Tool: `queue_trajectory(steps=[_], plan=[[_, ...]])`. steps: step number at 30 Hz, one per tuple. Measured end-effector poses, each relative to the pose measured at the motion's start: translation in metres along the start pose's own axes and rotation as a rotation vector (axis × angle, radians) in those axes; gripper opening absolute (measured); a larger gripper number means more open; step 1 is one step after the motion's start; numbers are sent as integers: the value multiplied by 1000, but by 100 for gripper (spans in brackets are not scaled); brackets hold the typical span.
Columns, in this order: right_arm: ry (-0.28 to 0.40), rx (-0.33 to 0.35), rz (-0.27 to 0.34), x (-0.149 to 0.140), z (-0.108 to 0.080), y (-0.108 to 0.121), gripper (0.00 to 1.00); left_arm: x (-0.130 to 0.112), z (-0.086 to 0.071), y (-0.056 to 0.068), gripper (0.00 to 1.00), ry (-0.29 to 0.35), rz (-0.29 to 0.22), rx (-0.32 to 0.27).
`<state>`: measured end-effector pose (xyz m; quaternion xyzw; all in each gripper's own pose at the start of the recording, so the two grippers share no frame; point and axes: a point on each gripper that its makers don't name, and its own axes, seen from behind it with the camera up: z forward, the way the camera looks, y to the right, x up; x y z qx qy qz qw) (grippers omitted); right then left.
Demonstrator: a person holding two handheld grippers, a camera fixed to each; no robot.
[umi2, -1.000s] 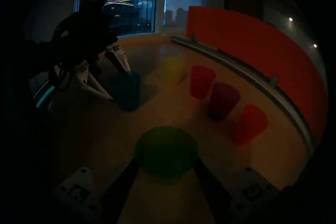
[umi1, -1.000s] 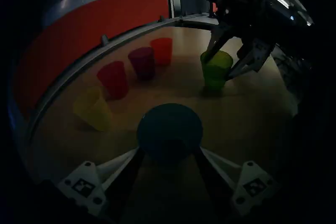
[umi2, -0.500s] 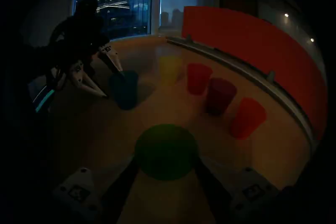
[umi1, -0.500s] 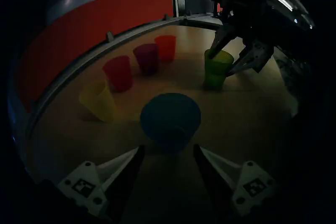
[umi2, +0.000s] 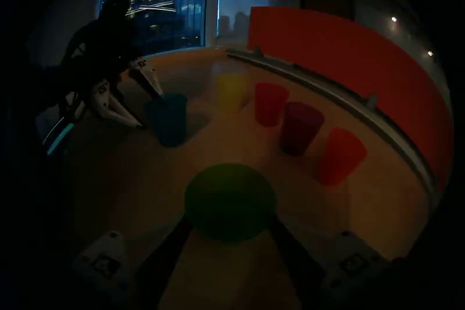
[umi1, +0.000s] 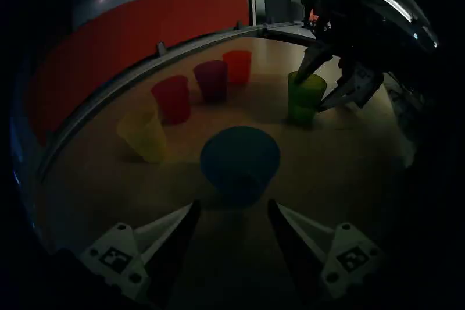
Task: Pour water
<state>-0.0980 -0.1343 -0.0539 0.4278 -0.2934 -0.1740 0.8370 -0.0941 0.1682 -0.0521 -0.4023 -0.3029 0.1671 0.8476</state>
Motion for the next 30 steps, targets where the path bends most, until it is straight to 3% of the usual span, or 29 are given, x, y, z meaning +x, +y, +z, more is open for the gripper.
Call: queue_trajectory(steps=[16,30], plan=[[26,-62,34,-13,-37,4,100,-4,-26,-7,85,28,-70,66],[116,-176,120,-15,-83,14,100,-3,-60,-26,85,119,-162,208]])
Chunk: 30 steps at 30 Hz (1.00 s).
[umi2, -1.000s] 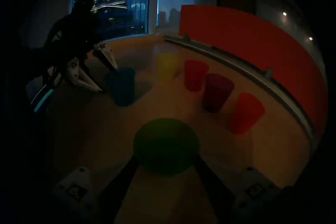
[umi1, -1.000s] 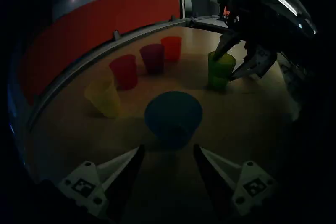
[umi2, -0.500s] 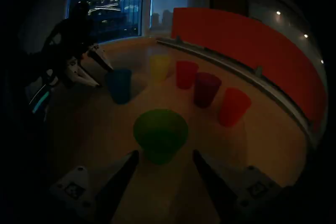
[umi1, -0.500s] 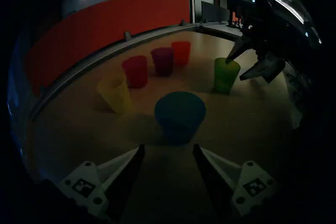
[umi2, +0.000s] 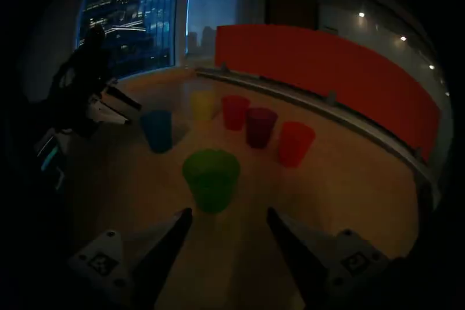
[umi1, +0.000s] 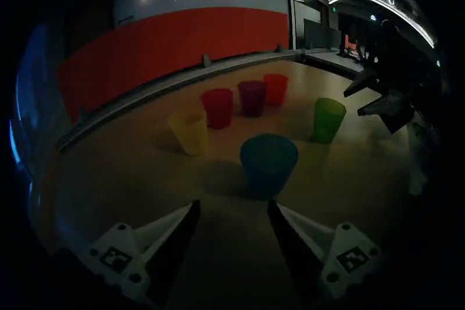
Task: Pour water
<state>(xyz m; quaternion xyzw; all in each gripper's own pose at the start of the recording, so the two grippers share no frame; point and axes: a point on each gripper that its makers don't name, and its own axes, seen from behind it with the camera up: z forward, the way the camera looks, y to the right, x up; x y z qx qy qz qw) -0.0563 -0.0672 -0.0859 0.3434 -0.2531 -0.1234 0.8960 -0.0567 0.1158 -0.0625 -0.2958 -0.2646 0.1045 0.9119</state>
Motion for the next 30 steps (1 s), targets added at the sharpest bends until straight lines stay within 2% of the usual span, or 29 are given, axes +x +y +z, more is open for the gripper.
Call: queue_trajectory(steps=[5,11,18,30], plan=[[62,-60,40,16,-14,11,100,11,-5,-17,85,63,-41,84],[127,-124,79,29,-24,20,100,20,-12,-29,85,131,-80,145],[195,-192,93,40,-29,23,100,33,-23,-43,85,216,-123,202],[343,-353,127,71,-41,48,100,50,-40,-70,85,338,-165,343]])
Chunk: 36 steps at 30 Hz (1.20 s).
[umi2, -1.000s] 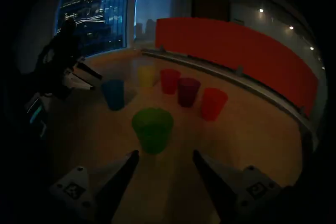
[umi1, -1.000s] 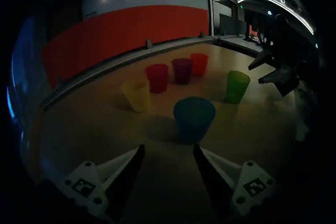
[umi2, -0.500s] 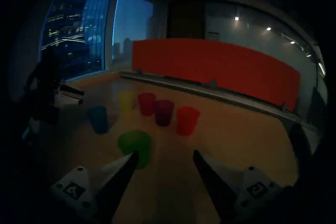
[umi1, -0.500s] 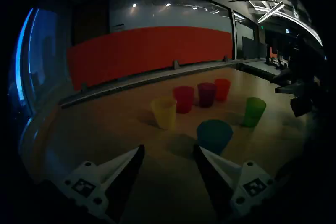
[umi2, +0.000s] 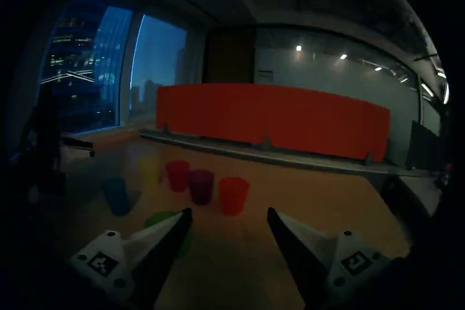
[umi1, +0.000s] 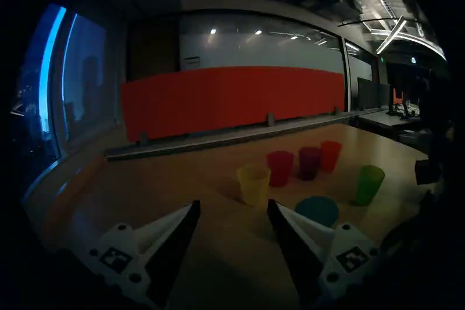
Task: Pour water
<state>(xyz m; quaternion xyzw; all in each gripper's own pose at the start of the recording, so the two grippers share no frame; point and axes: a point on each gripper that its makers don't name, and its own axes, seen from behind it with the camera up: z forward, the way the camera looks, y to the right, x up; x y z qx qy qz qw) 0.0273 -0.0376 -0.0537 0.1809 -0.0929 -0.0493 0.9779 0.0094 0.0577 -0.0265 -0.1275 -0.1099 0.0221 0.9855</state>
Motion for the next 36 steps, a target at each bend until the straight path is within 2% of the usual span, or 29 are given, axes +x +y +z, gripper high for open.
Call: queue_trajectory(steps=[5,8,20,27,36], plan=[[54,-62,19,10,2,8,100,9,0,-8,85,49,-17,62],[80,-93,34,15,3,12,100,14,0,-9,85,74,-33,85],[203,-269,35,45,-7,43,100,35,-3,-13,85,169,-116,130],[218,-316,40,54,-12,52,100,50,-6,-14,85,221,-113,150],[211,-336,43,52,-15,56,100,50,-5,-13,85,249,-76,188]])
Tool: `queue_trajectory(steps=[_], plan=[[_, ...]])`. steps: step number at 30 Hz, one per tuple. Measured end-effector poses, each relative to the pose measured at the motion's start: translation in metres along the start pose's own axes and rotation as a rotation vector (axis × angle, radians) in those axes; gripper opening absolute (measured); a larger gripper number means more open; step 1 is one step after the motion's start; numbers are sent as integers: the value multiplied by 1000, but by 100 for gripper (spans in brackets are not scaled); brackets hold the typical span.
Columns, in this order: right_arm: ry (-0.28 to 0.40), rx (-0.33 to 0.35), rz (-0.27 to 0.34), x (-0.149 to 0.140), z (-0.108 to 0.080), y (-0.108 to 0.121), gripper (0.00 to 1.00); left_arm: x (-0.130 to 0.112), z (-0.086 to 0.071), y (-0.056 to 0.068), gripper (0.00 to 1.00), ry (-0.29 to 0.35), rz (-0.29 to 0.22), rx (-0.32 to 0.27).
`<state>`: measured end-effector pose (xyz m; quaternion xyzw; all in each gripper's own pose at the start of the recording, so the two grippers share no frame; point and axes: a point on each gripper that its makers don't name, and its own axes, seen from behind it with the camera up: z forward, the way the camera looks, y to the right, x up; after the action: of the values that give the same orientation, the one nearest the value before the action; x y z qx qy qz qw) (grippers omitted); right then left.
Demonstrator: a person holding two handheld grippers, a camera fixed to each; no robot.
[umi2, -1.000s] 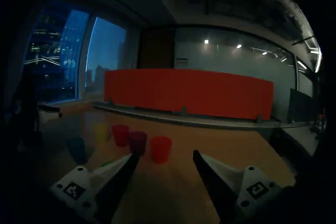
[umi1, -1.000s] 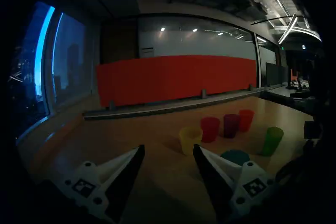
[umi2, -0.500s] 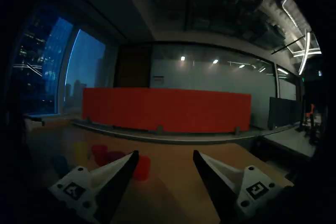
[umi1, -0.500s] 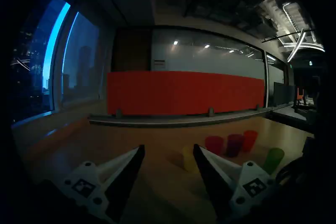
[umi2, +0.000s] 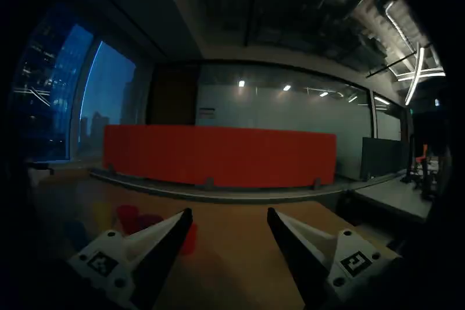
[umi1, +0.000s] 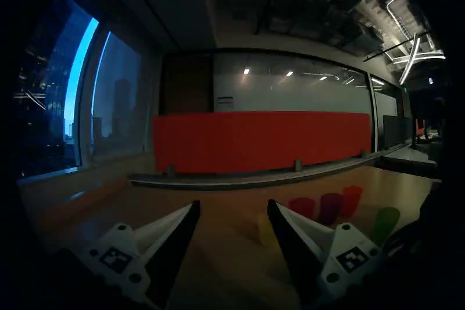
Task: Pour water
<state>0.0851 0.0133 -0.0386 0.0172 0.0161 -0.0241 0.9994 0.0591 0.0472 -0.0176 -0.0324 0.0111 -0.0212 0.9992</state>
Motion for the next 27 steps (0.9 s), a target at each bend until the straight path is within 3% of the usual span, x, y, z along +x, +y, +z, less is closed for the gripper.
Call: queue_trajectory(steps=[8,20,27], plan=[[-14,0,19,-3,-3,0,100,-17,-2,3,85,4,-13,2],[-32,-12,25,-6,-8,-1,100,-39,0,-13,85,-4,-22,19],[-36,-12,23,-3,-8,-6,100,-49,1,-25,85,-7,-1,35]])
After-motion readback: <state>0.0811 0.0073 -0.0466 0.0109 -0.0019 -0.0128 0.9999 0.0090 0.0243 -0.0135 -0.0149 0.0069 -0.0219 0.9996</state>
